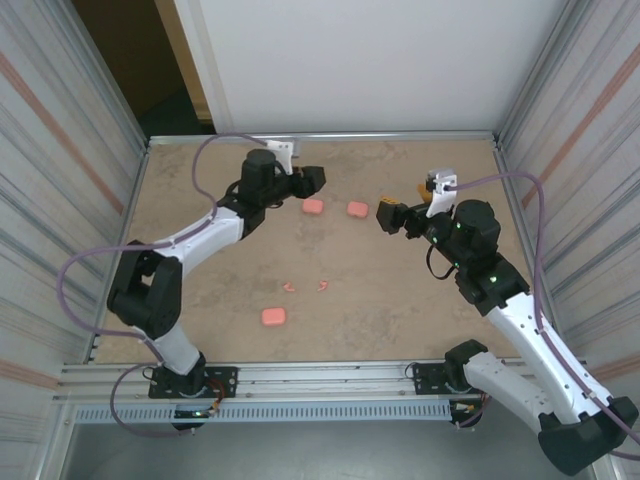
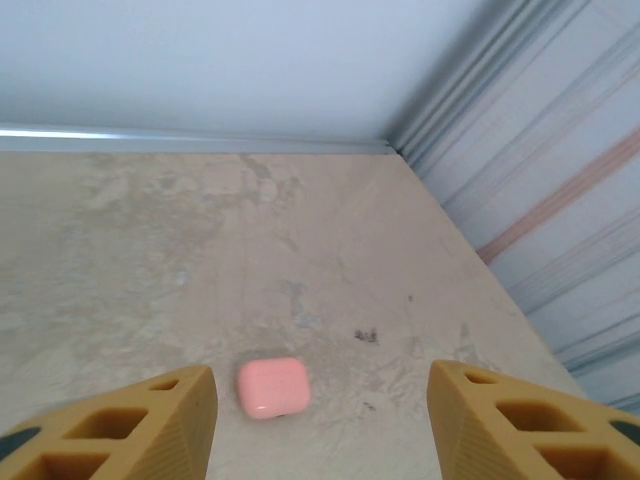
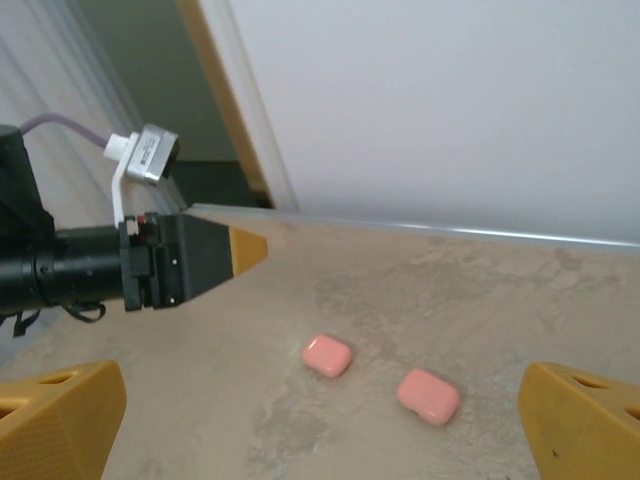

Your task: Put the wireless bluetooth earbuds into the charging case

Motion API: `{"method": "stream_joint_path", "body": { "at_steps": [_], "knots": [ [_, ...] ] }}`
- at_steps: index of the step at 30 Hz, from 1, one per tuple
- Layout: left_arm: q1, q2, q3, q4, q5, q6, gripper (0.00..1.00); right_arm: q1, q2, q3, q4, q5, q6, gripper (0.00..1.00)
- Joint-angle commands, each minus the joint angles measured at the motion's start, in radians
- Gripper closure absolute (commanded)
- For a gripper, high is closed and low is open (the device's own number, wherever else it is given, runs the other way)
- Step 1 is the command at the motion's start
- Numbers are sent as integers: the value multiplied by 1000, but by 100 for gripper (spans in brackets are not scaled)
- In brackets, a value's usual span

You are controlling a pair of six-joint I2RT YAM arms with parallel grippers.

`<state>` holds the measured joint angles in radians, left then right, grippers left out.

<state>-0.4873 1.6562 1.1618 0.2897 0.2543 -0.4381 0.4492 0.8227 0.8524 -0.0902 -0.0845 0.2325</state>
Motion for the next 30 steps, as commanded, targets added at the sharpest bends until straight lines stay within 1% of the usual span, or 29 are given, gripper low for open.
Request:
{"method": "stream_joint_path", "body": {
  "at_steps": [1,4,5,8,11,17,22,25,30],
  "knots": [
    [11,-97,-75,73,-104,22,38,-4,6,-7,22,-147,-77,1],
    [20,-175,-144,104,-175,30,32,13,11,-33,-11,-245,-129,1],
    [22,-198,-163,114,-197,32,30,24,12,-43,-21,-259,-149,1],
    [24,-263,-229,157,-264,42,24,78,6,-90,-27,-284,-237,1],
    [33,-312,-279,186,-302,37,21,150,6,-138,-13,-290,-349,1],
    [49,-383,-350,226,-349,3,20,277,67,-171,-18,-305,-512,1],
    [53,-425,-392,256,-381,-20,19,359,174,-155,-19,-284,-582,1],
    [56,-445,-407,254,-408,-23,19,395,249,-152,23,-275,-600,1],
    [66,-467,-435,259,-442,-45,19,456,367,-158,141,-278,-629,1]
  ]
}}
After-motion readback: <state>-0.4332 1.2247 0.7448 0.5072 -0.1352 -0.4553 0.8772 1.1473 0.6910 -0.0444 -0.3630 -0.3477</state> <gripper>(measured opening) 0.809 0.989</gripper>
